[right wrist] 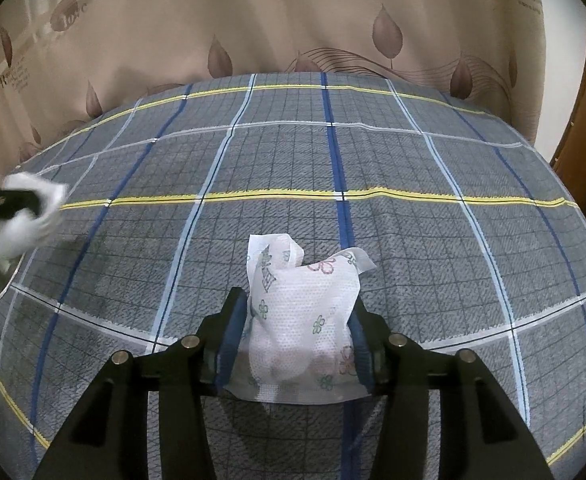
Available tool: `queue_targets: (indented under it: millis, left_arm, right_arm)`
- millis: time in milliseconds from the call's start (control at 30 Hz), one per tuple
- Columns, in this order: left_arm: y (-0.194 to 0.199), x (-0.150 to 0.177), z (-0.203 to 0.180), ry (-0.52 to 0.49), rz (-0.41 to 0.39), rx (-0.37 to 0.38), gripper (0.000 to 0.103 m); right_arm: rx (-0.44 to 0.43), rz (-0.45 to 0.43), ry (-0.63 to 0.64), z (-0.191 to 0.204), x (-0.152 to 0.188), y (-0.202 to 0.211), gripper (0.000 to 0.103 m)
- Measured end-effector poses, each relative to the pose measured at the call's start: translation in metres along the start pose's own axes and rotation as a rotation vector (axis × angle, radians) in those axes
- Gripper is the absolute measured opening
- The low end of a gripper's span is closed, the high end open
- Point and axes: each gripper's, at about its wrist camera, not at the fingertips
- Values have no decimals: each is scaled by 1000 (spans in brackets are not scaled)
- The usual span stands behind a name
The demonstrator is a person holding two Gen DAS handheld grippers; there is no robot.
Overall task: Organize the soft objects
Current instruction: 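Carry the white towel into the gold tray with the left tool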
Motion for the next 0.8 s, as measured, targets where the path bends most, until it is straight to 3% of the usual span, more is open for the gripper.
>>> queue_targets:
  millis: [500,600,800]
  left_arm:
    - [98,86,66,6,44,-33,37]
    - [115,95,80,26,38,-34,37]
    - [162,96,125,91,-18,-110,37]
  right_arm:
    - [16,0,15,2,0,-1,47]
    - [16,0,15,2,1,-2,47]
    - [15,-1,14,2,1,-2,47]
Point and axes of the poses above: each gripper's, at about its wrist camera, not at the fingertips, and y roughly against the way its jaws point, z to its left, x to its underside
